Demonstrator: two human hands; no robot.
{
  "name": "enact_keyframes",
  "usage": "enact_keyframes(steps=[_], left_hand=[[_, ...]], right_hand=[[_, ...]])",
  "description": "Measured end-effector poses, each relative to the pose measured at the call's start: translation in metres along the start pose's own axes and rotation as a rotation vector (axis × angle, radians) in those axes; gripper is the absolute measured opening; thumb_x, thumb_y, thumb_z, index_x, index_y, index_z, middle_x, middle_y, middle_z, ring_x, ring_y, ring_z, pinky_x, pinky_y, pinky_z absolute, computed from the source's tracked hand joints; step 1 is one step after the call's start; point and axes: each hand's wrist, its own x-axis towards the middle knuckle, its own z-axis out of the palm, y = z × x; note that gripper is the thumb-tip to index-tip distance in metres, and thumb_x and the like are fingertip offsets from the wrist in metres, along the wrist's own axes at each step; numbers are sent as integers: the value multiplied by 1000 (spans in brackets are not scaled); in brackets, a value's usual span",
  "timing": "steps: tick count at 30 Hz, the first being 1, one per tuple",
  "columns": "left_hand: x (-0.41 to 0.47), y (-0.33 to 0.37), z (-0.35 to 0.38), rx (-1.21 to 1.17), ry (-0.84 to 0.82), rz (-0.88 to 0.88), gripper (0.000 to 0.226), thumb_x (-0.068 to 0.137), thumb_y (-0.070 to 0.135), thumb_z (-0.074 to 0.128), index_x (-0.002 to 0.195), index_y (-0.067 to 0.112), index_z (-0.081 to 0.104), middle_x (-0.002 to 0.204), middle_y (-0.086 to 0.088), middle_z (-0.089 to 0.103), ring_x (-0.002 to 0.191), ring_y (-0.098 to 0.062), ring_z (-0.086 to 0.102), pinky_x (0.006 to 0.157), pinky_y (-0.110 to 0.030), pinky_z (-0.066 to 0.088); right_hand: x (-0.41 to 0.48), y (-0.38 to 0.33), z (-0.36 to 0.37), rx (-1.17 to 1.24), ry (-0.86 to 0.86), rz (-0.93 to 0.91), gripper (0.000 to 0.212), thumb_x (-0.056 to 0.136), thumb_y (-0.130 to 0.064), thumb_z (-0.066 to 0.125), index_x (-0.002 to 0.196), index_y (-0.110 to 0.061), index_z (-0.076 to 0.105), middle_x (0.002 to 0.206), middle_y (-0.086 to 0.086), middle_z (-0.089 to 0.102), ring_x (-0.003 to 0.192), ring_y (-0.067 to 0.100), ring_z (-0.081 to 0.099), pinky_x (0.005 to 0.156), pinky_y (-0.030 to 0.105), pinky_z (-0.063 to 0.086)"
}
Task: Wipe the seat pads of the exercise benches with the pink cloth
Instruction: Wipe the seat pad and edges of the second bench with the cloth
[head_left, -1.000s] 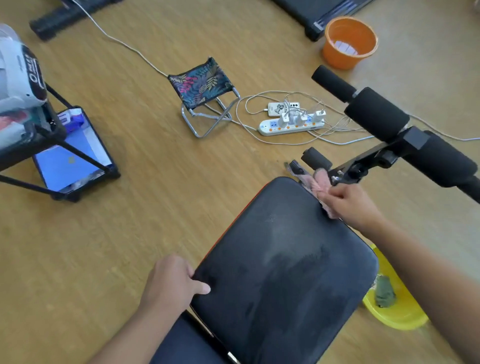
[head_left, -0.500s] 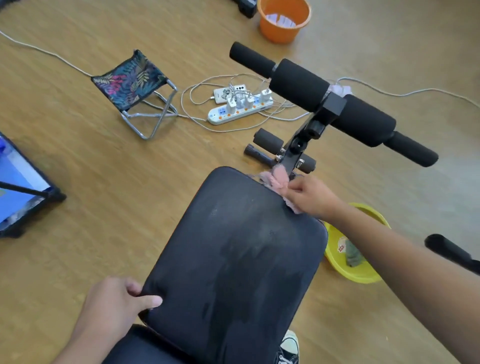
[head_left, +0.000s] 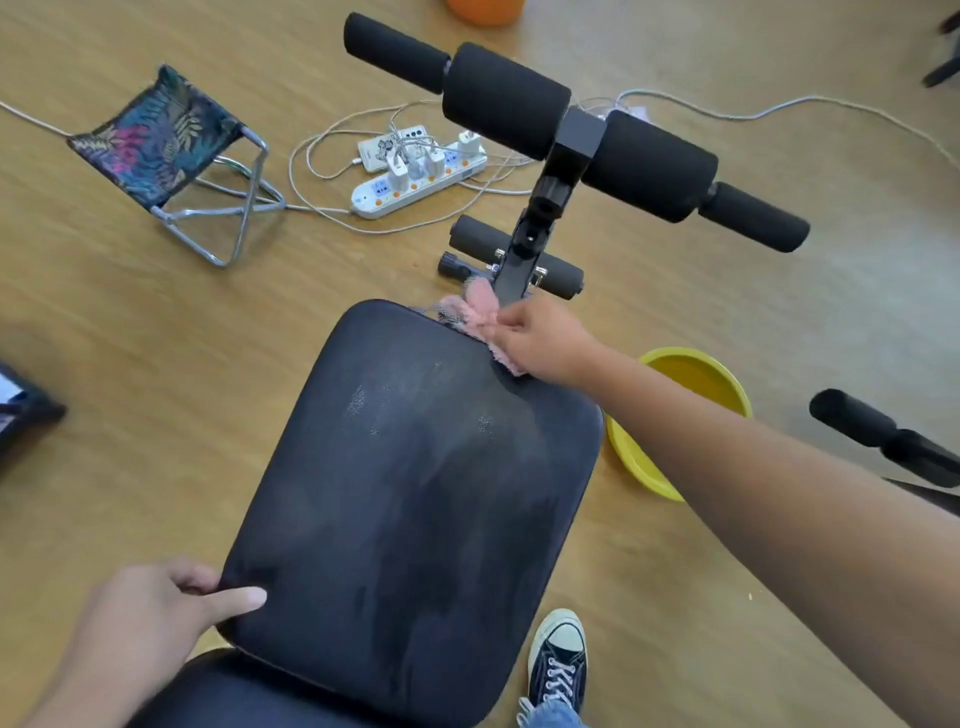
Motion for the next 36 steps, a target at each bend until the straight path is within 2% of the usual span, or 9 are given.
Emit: enact_keyframes(steps=[4, 8, 11, 13, 16, 21, 25, 31, 36], left_hand=[[-2, -1, -1, 15, -22, 2, 27, 46, 31, 101, 50, 32, 75, 49, 5, 71, 67, -29, 69, 70, -43, 52], [-6, 6, -2, 21, -30, 18, 23, 52, 31, 98, 53, 34, 75, 51, 5, 71, 70, -26, 68, 69, -39, 49], [-6, 6, -1, -16, -30, -9, 22, 56, 28, 96, 51, 26, 75, 55, 2, 72, 72, -28, 67, 68, -40, 47], [-6, 3, 0, -23, -24, -34, 27, 46, 43, 96, 52, 26, 76, 55, 3, 73, 74, -28, 68, 71, -42, 49], [3, -11, 4, -44, -23, -42, 54, 18, 72, 80, 62, 40, 74, 61, 2, 75, 75, -26, 70, 83, -50, 54], [-2, -1, 4, -45, -15, -4, 53, 23, 66, 79, 62, 31, 75, 70, -6, 74, 78, -28, 67, 85, -49, 51], [-8, 7, 3, -16, 5, 0, 35, 57, 34, 97, 62, 13, 69, 76, -8, 72, 77, -31, 62, 78, -45, 47], [-10, 8, 2, -17, 5, -19, 33, 59, 30, 96, 71, 11, 71, 82, -8, 74, 87, -34, 67, 85, -45, 49], [-12, 12, 2, -14, 12, 11, 31, 61, 29, 96, 69, 12, 71, 82, -2, 73, 86, -29, 65, 80, -40, 47]], right_hand=[[-77, 77, -7, 161, 216, 306, 53, 98, -33, 63, 56, -16, 35, 55, 1, 31, 56, 18, 26, 50, 29, 23], [-133, 87, 61, 534, 457, 597, 52, 96, -21, 64, 53, -18, 36, 51, -3, 30, 56, 15, 25, 51, 28, 19], [-187, 64, 126, 661, 471, 697, 61, 96, -17, 63, 47, -21, 27, 42, -11, 26, 47, 9, 22, 45, 24, 21], [-227, 49, 155, 737, 383, 766, 65, 95, -25, 67, 44, -18, 29, 44, -10, 27, 50, 13, 24, 50, 26, 23], [-222, 48, 145, 898, 436, 756, 55, 93, -26, 71, 49, -9, 43, 49, -4, 34, 54, 14, 31, 55, 27, 27], [-136, 52, 81, 954, 858, 628, 52, 93, -30, 71, 54, -11, 43, 54, -7, 31, 58, 12, 25, 50, 24, 25], [-195, 40, 140, 898, 753, 673, 56, 91, -30, 74, 51, -13, 39, 52, -6, 32, 55, 11, 26, 46, 22, 25], [-273, 49, 200, 774, 272, 797, 63, 83, -21, 81, 39, -17, 36, 42, -6, 27, 46, 9, 26, 47, 23, 26], [-253, 61, 180, 1006, 380, 719, 53, 91, -21, 73, 54, -10, 37, 60, 2, 29, 63, 16, 27, 62, 31, 23]])
